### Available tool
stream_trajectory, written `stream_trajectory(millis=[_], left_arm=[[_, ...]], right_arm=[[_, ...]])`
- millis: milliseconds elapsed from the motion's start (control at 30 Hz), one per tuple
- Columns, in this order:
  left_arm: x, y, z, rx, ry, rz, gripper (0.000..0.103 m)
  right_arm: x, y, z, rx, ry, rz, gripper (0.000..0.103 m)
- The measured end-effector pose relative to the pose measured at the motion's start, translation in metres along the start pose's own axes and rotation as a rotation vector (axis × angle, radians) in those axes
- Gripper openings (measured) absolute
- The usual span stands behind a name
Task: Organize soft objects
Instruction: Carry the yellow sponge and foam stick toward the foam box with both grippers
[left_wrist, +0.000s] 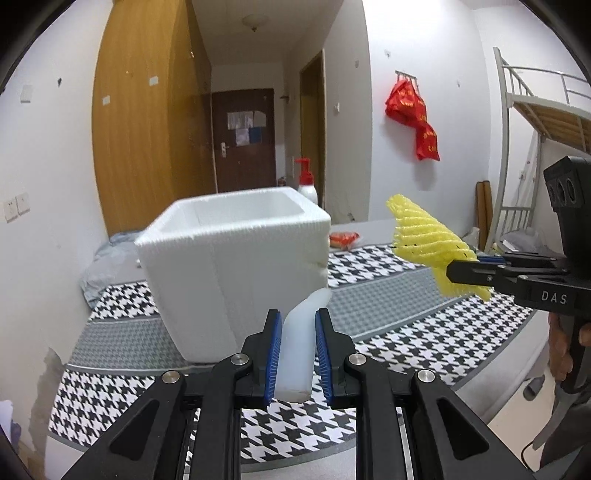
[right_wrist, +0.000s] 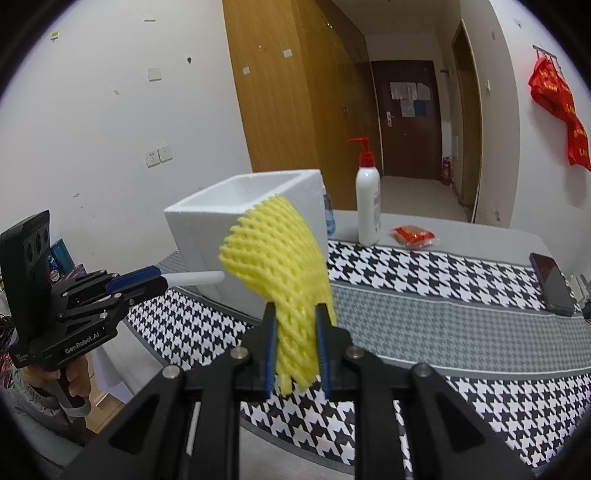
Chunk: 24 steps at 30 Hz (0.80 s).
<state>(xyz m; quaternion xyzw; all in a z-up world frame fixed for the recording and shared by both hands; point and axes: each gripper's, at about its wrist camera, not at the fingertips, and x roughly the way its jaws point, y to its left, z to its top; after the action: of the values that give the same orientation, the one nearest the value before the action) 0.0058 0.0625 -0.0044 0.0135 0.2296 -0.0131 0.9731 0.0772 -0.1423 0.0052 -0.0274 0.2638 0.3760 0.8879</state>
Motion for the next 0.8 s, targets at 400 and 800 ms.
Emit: stream_trajectory(millis=[400,800], left_arm=[[-0.019,0.015,0.018,-0.014,-0.068,0.053,0.02],[-0.036,0.032,0.029,-0.033,-0.108,0.116,0.02]], right_arm=[[0.002,0.02,0.016,-0.042,-0.032,0.032,0.022],[0.009,0.032,0.034,-0.087,-0.043,0.058,0.022]])
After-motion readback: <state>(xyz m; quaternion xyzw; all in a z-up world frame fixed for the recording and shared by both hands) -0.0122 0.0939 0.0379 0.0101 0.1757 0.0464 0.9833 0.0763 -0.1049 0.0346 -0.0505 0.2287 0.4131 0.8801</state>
